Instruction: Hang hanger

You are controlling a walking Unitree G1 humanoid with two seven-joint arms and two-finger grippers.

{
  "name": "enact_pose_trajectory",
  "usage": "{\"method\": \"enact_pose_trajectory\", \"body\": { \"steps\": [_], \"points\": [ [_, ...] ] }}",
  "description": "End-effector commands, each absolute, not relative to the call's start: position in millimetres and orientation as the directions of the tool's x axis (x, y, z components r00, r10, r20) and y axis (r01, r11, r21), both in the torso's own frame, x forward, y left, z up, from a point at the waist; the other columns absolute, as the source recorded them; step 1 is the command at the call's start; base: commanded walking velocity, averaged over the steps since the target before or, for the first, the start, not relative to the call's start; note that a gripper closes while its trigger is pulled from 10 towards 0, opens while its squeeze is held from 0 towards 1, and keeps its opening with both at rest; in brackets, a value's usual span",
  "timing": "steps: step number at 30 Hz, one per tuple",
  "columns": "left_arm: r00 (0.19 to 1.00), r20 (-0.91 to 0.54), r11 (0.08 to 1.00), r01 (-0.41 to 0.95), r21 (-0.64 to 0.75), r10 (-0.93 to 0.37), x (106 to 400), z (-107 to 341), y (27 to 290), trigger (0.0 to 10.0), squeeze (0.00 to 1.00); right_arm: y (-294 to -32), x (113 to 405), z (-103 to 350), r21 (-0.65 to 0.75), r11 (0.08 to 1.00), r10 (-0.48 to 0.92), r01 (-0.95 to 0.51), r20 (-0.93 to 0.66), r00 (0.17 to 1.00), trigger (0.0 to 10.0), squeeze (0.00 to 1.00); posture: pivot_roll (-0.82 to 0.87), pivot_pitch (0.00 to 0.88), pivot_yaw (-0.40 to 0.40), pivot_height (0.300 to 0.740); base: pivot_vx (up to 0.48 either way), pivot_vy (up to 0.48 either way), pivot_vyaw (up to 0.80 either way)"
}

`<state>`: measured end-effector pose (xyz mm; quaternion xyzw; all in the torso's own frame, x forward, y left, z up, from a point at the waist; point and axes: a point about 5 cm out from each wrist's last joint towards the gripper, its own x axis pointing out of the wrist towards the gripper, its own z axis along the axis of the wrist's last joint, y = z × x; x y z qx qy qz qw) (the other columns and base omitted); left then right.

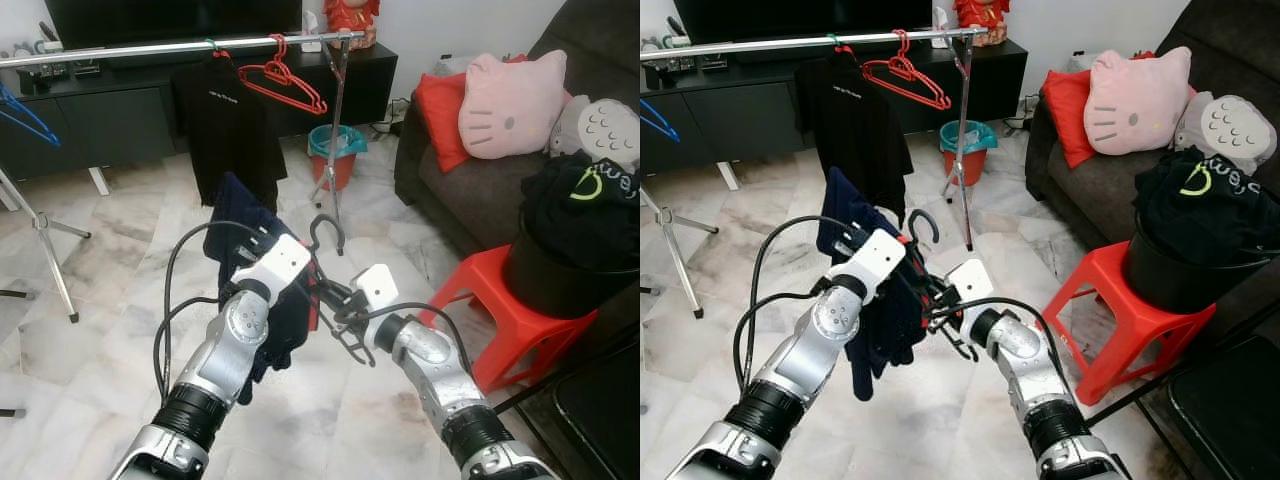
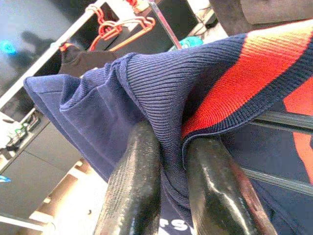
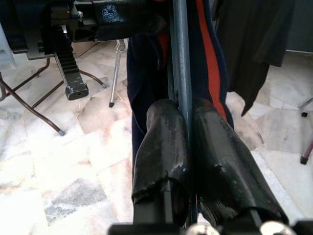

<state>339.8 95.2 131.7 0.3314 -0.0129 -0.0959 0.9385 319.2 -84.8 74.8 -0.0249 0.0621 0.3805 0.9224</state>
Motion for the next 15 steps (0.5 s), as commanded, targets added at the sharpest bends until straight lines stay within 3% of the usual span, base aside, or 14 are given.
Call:
{"method": "enact_pose_trajectory", "body": {
  "steps": [1,15],
  "points": [
    [0.974,-0.045,0.748,0.200,0.633,-0.222,338.6,130.9,91.2,0.0,0.00,-84.3,321.7,83.5,-0.032,0.707,0.701,-0.706,-0.099,0.707,0.0,0.00,0.01,0.000,-0.072,0.740,0.000,0.000,0.00],
    [0.972,-0.045,0.748,0.207,0.630,-0.231,337.5,130.1,90.2,0.0,0.00,-87.9,320.1,82.0,-0.052,0.702,0.703,-0.711,-0.113,0.702,0.0,0.00,0.00,0.000,-0.068,0.740,0.000,0.000,0.00]
  ]
}}
